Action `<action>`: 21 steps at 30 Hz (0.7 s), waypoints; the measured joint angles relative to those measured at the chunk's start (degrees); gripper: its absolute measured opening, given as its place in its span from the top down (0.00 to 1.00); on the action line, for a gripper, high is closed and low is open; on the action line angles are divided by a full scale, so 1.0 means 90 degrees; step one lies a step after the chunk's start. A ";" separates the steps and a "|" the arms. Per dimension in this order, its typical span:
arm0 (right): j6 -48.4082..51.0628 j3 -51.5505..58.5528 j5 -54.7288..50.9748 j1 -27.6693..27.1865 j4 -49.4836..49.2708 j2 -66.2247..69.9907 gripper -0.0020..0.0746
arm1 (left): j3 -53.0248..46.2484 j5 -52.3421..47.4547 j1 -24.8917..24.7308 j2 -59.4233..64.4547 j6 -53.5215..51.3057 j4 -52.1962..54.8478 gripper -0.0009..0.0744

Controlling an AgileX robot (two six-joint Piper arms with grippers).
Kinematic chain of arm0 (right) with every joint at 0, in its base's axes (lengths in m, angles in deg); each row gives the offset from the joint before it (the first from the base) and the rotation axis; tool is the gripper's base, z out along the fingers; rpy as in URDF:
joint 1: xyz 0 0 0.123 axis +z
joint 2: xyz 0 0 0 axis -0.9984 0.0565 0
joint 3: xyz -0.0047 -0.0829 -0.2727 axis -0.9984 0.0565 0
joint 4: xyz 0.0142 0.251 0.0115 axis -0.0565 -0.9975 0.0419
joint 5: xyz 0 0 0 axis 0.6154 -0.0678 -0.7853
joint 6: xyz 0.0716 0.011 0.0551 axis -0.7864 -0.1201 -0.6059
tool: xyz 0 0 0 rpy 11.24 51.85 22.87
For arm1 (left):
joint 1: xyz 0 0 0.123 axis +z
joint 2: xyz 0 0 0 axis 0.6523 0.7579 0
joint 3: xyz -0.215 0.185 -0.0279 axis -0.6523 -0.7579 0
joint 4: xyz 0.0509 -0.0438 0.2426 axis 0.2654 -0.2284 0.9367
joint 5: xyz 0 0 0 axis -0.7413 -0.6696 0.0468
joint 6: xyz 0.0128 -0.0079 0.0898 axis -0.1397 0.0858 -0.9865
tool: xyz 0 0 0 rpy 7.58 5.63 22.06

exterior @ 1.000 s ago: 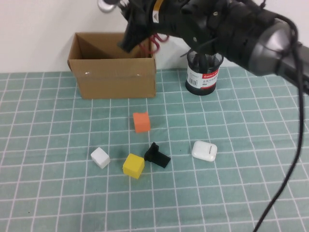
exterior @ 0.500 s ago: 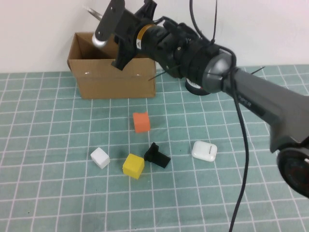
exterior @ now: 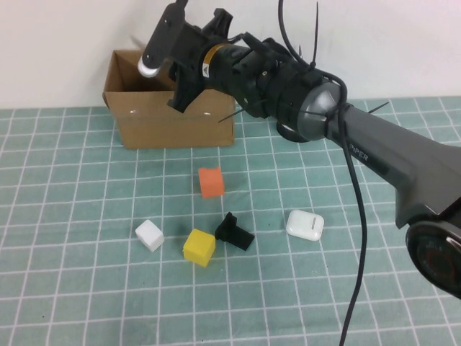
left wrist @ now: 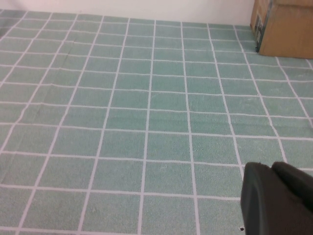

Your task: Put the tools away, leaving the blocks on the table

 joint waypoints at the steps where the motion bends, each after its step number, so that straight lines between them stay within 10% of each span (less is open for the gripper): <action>1: 0.0000 0.0000 -0.0027 0.0000 -0.0012 0.0000 0.48 | 0.0000 0.0000 0.0000 0.0000 0.0000 0.0000 0.99; 11: -0.0648 0.0000 -0.1345 0.0305 0.0052 -0.0940 0.55 | 0.0000 -0.0011 0.0000 0.0000 0.0000 0.0000 0.99; 13: -0.1313 0.0012 -0.2142 0.0430 0.0122 -0.1318 0.78 | 0.0000 -0.0011 0.0000 0.0000 0.0000 0.0000 0.99; 14: -0.1656 0.0026 -0.2584 0.0502 0.0199 -0.1535 0.68 | 0.0000 -0.0011 0.0000 0.0000 0.0000 0.0000 0.99; 19: -0.3012 0.0646 -0.4342 0.0645 0.0383 -0.2511 0.98 | 0.0000 -0.0011 0.0000 0.0000 0.0000 0.0000 0.99; 21: -0.3383 0.1171 -0.4691 0.0645 0.0440 -0.2968 0.96 | 0.0000 -0.0011 0.0000 0.0000 0.0000 0.0000 0.99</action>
